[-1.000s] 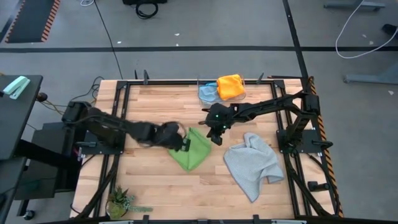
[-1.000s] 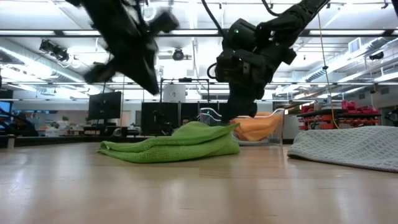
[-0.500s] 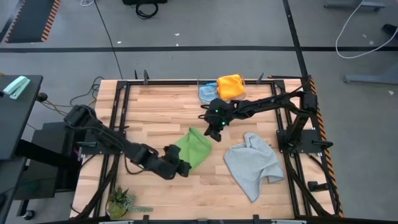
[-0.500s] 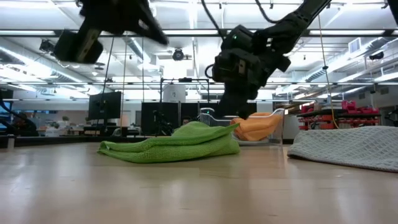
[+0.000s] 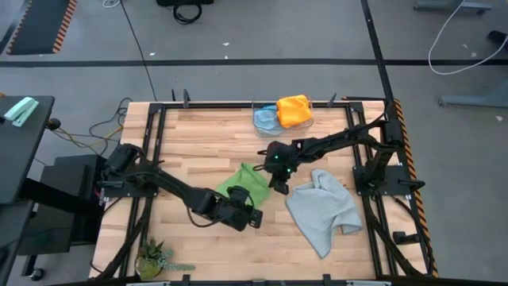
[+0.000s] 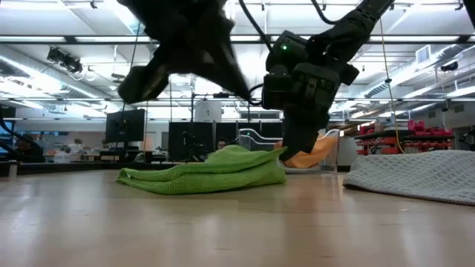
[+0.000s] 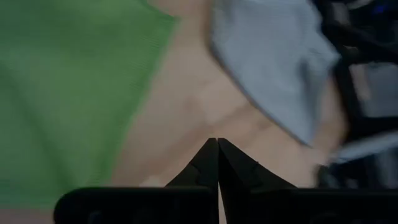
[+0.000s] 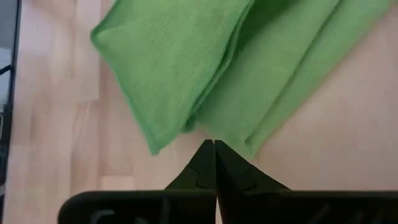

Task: Fold microfiber towels
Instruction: Fold the green microfiber cloth

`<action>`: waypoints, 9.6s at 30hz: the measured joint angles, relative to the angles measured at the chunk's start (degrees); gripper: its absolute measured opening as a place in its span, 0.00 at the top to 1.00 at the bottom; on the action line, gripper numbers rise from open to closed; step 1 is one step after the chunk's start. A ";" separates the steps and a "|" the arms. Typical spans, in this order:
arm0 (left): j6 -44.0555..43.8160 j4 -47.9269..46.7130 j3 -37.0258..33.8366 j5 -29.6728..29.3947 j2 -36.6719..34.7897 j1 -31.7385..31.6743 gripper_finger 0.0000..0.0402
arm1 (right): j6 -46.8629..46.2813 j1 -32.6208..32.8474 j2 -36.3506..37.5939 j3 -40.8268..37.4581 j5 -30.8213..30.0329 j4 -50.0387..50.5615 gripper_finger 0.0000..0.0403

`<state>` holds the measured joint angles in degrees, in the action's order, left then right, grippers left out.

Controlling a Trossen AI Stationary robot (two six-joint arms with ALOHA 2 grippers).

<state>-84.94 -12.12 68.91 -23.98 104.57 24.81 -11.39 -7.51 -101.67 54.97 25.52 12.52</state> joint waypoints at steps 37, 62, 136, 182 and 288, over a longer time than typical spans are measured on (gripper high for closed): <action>-2.96 -7.89 0.38 -1.94 -1.49 0.92 0.99 | -10.40 3.83 0.61 -1.08 -9.14 -5.51 1.00; -1.26 -12.03 0.30 -7.83 -5.31 2.24 0.99 | -15.96 6.66 -0.93 -1.06 -12.07 -6.08 1.00; 16.18 -1.98 0.35 -11.72 -4.15 7.06 0.98 | 3.44 0.82 -11.25 21.72 -14.44 14.70 1.00; 7.26 -12.91 4.74 -7.34 9.25 -3.27 0.99 | 1.03 -0.72 -17.60 21.87 -7.85 3.05 1.00; 10.64 -26.37 18.90 15.38 14.32 -14.79 0.94 | 2.09 -3.21 -17.71 21.65 -6.58 0.75 1.00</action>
<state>-74.30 -38.49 87.81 -8.60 118.90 10.02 -9.31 -10.72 -119.37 76.62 18.94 13.27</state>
